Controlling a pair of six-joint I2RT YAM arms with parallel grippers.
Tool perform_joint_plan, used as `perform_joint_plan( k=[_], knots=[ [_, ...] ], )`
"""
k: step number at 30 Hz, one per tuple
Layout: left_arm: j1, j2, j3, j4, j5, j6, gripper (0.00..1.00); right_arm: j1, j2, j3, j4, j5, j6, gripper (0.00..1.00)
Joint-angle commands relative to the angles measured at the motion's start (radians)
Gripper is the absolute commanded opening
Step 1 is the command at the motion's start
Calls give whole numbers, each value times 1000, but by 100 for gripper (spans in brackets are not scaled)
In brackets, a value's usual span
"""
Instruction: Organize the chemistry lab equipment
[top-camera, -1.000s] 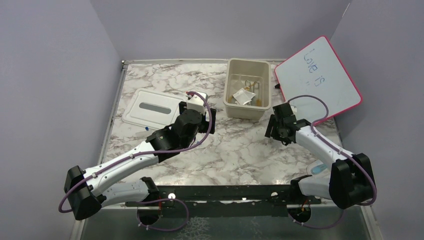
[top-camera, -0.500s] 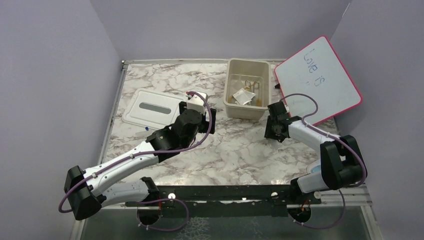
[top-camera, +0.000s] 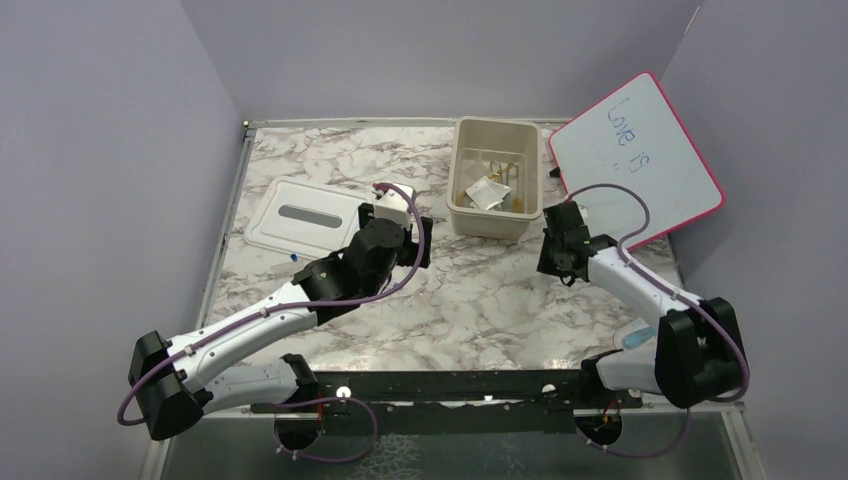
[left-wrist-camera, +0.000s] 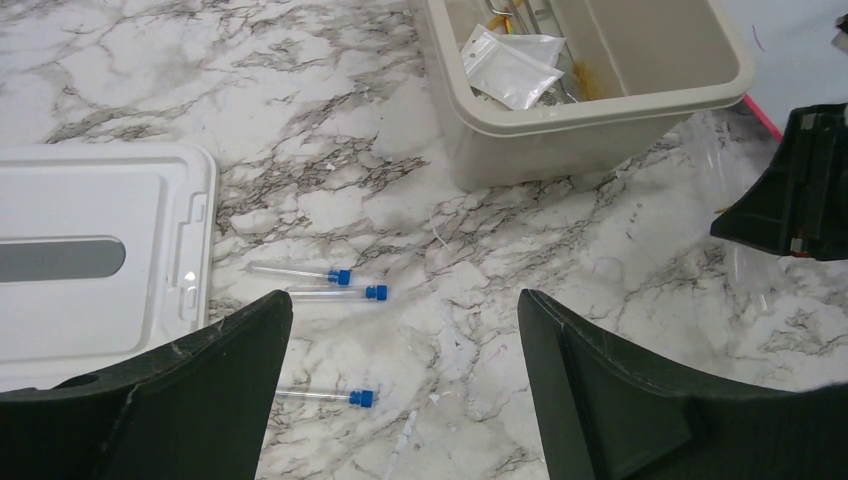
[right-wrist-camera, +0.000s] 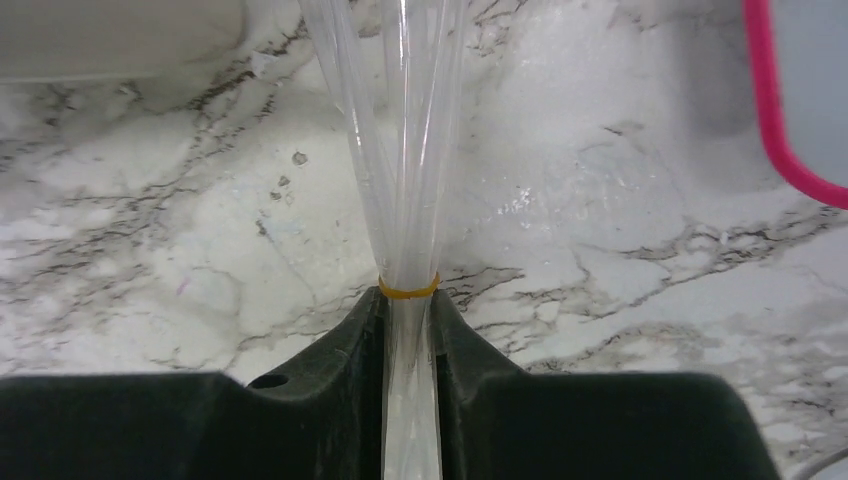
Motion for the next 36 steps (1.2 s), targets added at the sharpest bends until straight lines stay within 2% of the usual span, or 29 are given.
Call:
perform_joint_plan(
  k=[1, 6, 10, 16, 22, 28, 36],
  knots=[
    [4, -10, -7, 21, 15, -7, 86, -1, -133, 60, -61, 70, 40, 19],
    [5, -22, -6, 21, 10, -4, 86, -2, -239, 141, -49, 64, 24, 19],
    [5, -21, -4, 18, 3, 0, 86, -2, -254, 217, -11, 21, 6, 19],
    [5, -23, -3, 13, -20, 4, 86, -2, -181, 347, 89, -123, -14, 19],
    [7, -18, -4, 9, -32, 8, 86, 5, -23, 432, 222, -281, 33, 19],
    [8, -10, 2, 1, -50, 16, 86, 46, 187, 522, 272, -240, 51, 19],
    [9, -11, 8, -10, -68, 17, 86, 63, 394, 604, 234, -11, 40, 23]
  ],
)
